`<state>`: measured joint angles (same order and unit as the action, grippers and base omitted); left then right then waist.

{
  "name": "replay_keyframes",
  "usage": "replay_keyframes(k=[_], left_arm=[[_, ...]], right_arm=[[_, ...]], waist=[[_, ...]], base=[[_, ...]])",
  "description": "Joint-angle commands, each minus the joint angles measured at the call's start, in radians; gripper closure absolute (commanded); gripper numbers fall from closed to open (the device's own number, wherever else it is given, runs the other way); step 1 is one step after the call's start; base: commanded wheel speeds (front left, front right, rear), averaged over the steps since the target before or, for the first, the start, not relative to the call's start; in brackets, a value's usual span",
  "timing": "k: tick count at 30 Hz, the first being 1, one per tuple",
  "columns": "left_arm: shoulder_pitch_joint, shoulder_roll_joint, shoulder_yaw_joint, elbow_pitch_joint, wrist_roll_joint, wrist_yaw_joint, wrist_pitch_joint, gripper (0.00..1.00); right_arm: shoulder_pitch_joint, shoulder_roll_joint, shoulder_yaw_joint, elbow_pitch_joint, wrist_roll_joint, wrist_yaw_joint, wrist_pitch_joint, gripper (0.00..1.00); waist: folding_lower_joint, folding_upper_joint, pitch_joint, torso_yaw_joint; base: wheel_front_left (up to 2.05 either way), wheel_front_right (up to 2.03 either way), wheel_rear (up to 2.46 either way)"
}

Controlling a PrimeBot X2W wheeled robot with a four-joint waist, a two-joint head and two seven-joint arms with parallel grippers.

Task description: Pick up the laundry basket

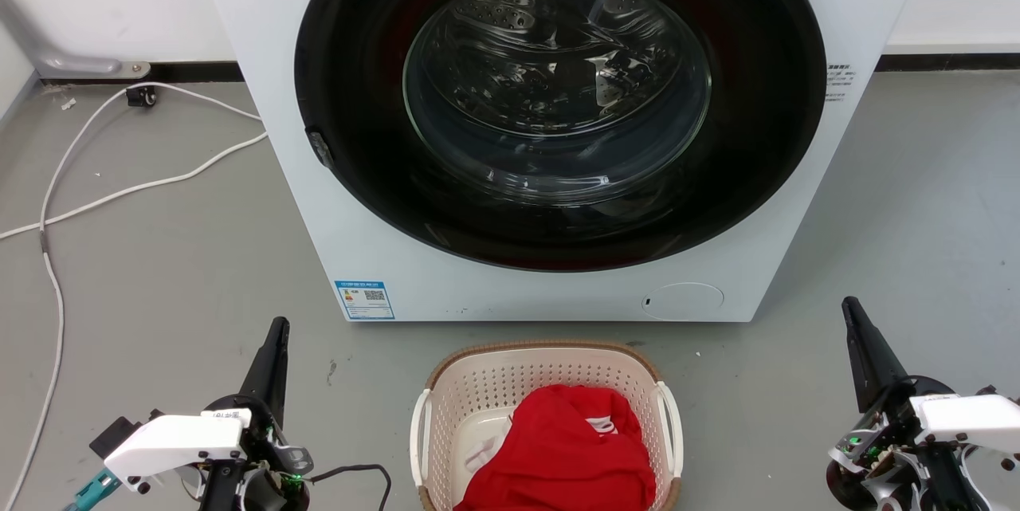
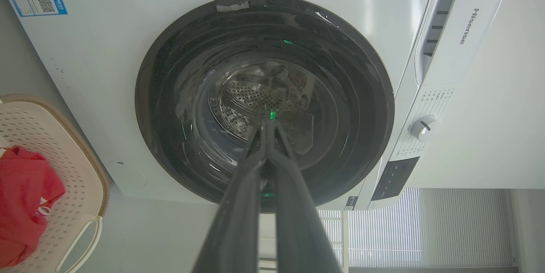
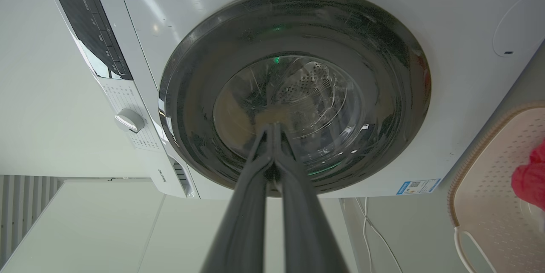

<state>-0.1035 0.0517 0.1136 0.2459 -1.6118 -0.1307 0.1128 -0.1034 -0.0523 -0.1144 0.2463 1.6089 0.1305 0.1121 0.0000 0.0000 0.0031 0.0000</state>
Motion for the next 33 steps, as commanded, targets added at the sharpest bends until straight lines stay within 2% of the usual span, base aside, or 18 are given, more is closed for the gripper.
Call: replay_keyframes(k=[1, 19, 20, 33], left_arm=[[-0.011, -0.001, 0.003, 0.001, 0.005, 0.0, 0.003, 1.0], [-0.011, -0.001, 0.003, 0.001, 0.006, 0.0, 0.003, 1.0], [0.0, 0.0, 0.0, 0.0, 0.0, 0.0, 0.0, 0.0], [-0.009, -0.002, -0.077, -0.013, 0.034, 0.0, -0.056, 0.0]], right_arm=[[-0.012, 0.003, -0.001, 0.001, -0.004, 0.0, 0.002, 1.0], [-0.012, 0.003, -0.001, 0.001, -0.004, 0.0, 0.003, 1.0], [0.0, 0.0, 0.0, 0.0, 0.0, 0.0, 0.0, 0.0], [0.022, -0.004, 0.034, -0.03, -0.041, 0.0, -0.056, 0.0]], waist=[[0.0, 0.0, 0.0, 0.0], [0.0, 0.0, 0.0, 0.0], [0.0, 0.0, 0.0, 0.0], [0.0, 0.0, 0.006, 0.002]], base=[[0.0, 0.0, 0.0], [0.0, 0.0, 0.0], [0.0, 0.0, 0.0], [0.0, 0.0, 0.0]])
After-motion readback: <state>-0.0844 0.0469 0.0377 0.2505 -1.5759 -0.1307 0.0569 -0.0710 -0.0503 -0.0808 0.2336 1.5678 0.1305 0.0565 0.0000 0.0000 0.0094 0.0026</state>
